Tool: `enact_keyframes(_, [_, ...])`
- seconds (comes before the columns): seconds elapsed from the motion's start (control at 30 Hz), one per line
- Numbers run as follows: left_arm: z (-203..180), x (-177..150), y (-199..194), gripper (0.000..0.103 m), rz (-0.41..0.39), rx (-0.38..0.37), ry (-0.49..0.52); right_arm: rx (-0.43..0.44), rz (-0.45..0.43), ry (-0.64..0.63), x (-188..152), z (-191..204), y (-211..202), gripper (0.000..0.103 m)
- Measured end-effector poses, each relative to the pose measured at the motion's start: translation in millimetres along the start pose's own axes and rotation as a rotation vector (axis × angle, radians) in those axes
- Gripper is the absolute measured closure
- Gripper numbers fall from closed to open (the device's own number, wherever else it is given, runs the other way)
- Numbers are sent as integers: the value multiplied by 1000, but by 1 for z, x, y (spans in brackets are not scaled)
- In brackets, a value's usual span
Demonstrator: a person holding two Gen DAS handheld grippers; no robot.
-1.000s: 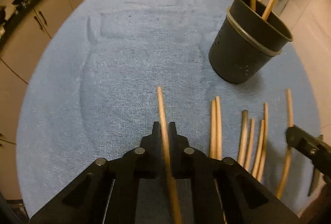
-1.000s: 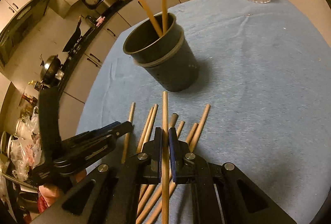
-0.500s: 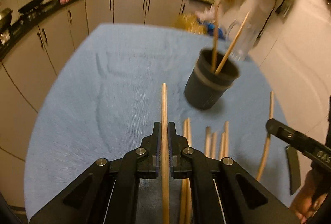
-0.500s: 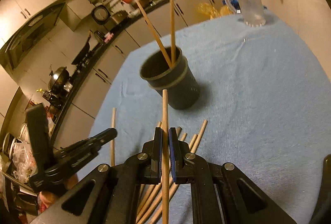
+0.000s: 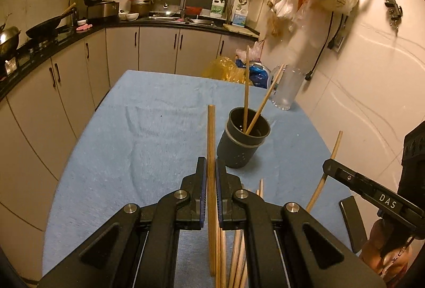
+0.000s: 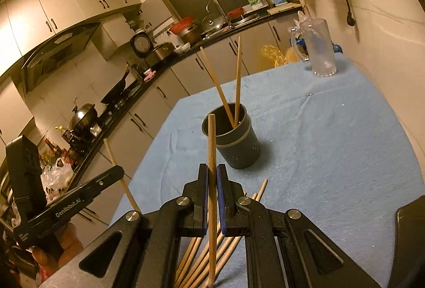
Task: Organize utensils
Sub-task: 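Lift the chopstick upright and carry it over the holder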
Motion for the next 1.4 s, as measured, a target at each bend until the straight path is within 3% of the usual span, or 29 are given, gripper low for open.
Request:
enact_keyframes(0.9, [-5,13,-19,97,-45,-33,-5,-40,-77,8,15,0,-28,96])
enact_keyframes(1.4, [-24,44,-30,97,-75,-67,14,-63,-144,-19,49,3,-43,96])
Point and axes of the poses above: each gripper's, at about its wrist camera, not at the fingertips, and y roughly the way its jaws point, z to its left, x to its top, the point moved 2 cm from there along y, roughly the way its jaws point, and after that the axes turned 9 degrees about -y, right-handed, at the moved point
